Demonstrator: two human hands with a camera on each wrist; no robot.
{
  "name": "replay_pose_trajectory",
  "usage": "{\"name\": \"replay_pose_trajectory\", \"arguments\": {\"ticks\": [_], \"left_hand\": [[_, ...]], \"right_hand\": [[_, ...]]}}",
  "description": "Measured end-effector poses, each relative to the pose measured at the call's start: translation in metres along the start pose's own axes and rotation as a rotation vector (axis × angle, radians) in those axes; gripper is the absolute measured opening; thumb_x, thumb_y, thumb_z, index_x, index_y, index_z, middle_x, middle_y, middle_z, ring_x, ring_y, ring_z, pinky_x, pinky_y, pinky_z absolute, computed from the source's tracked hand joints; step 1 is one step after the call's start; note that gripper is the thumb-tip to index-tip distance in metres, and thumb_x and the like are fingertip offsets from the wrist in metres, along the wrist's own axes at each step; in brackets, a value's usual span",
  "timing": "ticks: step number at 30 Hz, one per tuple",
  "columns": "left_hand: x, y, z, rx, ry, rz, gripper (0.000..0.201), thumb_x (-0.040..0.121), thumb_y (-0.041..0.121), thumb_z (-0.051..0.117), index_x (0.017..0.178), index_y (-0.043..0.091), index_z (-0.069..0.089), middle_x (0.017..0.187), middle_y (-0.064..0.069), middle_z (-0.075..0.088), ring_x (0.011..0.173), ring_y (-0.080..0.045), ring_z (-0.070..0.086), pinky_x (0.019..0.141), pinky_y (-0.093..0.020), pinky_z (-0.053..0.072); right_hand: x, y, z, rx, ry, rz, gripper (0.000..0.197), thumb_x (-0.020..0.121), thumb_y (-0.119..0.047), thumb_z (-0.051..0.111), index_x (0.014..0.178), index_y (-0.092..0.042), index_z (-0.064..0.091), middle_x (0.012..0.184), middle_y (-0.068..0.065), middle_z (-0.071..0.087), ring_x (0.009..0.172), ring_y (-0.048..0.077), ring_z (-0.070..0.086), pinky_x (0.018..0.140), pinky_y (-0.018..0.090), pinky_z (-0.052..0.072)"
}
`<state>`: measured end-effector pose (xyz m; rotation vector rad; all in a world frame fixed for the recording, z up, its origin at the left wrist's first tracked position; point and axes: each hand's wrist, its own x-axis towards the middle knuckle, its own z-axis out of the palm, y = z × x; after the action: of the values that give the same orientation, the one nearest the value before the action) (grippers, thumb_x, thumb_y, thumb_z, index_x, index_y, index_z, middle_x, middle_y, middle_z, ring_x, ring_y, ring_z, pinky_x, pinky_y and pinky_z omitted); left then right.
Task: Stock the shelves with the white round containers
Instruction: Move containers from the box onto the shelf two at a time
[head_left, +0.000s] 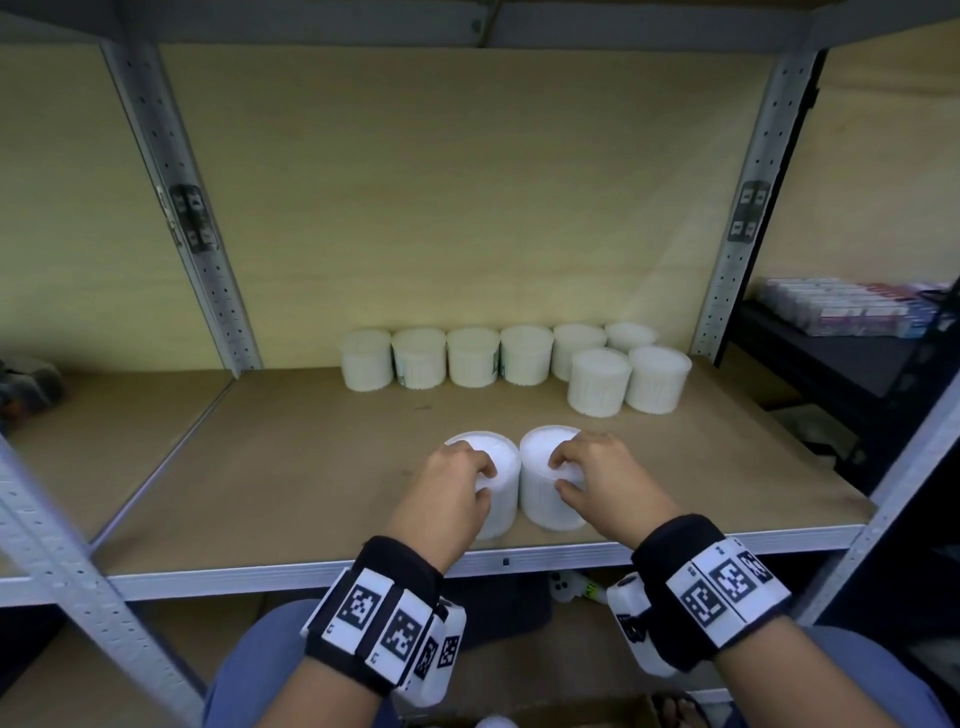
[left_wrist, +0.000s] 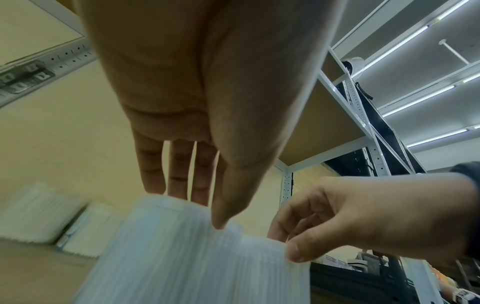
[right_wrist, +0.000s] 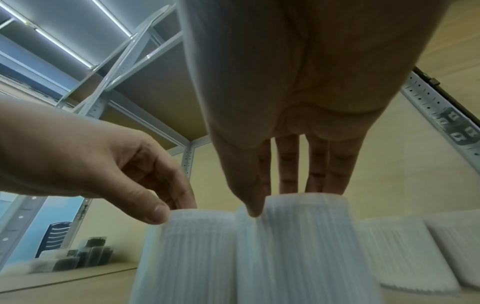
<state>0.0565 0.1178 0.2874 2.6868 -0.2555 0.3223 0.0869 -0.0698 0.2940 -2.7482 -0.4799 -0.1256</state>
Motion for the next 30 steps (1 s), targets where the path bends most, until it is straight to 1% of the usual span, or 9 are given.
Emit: {"name": "replay_pose_trajectory", "arguments": {"ticks": [6, 11, 14, 18, 21, 24, 30], "left_hand": [[0.021, -0.006, 0.002, -0.013, 0.006, -0.028, 0.030, 0.090, 0.013, 0.054, 0.118, 0.018, 0.064, 0.127, 0.002, 0.058, 0.120, -0.014, 0.052, 0.100, -0.024, 0.040], [0.044, -0.013, 0.003, -0.021, 0.000, -0.054, 0.029, 0.090, 0.012, 0.056, 0.117, 0.016, 0.065, 0.127, -0.002, 0.059, 0.118, -0.018, 0.054, 0.097, -0.024, 0.040], [0.059, -0.017, 0.006, -0.039, -0.001, -0.074, 0.029, 0.090, 0.010, 0.056, 0.117, 0.014, 0.065, 0.126, -0.005, 0.059, 0.118, -0.020, 0.053, 0.096, -0.023, 0.040], [0.080, -0.025, 0.010, -0.072, -0.002, -0.098, 0.029, 0.090, 0.010, 0.057, 0.117, 0.013, 0.066, 0.128, -0.004, 0.060, 0.117, -0.019, 0.055, 0.095, -0.022, 0.040], [0.097, -0.032, 0.015, -0.101, 0.005, -0.125, 0.027, 0.088, 0.010, 0.059, 0.114, 0.013, 0.067, 0.125, -0.004, 0.061, 0.114, -0.020, 0.057, 0.095, -0.024, 0.042], [0.113, -0.036, 0.019, -0.099, 0.001, -0.111, 0.026, 0.088, 0.010, 0.059, 0.113, 0.012, 0.067, 0.123, -0.005, 0.062, 0.112, -0.020, 0.059, 0.095, -0.026, 0.044], [0.139, -0.044, 0.025, -0.097, 0.004, -0.094, 0.026, 0.091, 0.009, 0.056, 0.115, 0.009, 0.066, 0.126, -0.007, 0.059, 0.116, -0.021, 0.057, 0.096, -0.027, 0.044]], "right_hand": [[0.022, 0.000, 0.005, -0.011, 0.009, 0.017, 0.031, 0.092, -0.019, 0.056, 0.122, -0.017, 0.061, 0.129, 0.002, 0.056, 0.127, 0.020, 0.042, 0.101, 0.029, 0.039], [0.046, 0.005, 0.008, -0.032, 0.017, 0.034, 0.031, 0.091, -0.020, 0.056, 0.121, -0.017, 0.062, 0.127, 0.004, 0.058, 0.121, 0.023, 0.047, 0.098, 0.032, 0.043], [0.063, 0.008, 0.010, -0.046, 0.023, 0.035, 0.030, 0.092, -0.021, 0.056, 0.121, -0.018, 0.062, 0.126, 0.004, 0.059, 0.119, 0.023, 0.048, 0.096, 0.031, 0.044], [0.085, 0.013, 0.012, -0.050, 0.025, 0.053, 0.030, 0.092, -0.021, 0.057, 0.121, -0.017, 0.061, 0.127, 0.004, 0.059, 0.118, 0.023, 0.049, 0.095, 0.030, 0.043], [0.101, 0.016, 0.013, -0.047, 0.027, 0.058, 0.030, 0.091, -0.020, 0.058, 0.120, -0.016, 0.062, 0.125, 0.006, 0.060, 0.118, 0.024, 0.051, 0.095, 0.030, 0.043], [0.118, 0.019, 0.014, -0.028, 0.030, 0.073, 0.030, 0.091, -0.020, 0.059, 0.120, -0.015, 0.063, 0.125, 0.007, 0.060, 0.117, 0.024, 0.053, 0.095, 0.029, 0.044], [0.143, 0.027, 0.019, -0.003, 0.039, 0.098, 0.028, 0.092, -0.017, 0.058, 0.118, -0.012, 0.063, 0.123, 0.008, 0.061, 0.117, 0.026, 0.053, 0.097, 0.032, 0.045]]}}
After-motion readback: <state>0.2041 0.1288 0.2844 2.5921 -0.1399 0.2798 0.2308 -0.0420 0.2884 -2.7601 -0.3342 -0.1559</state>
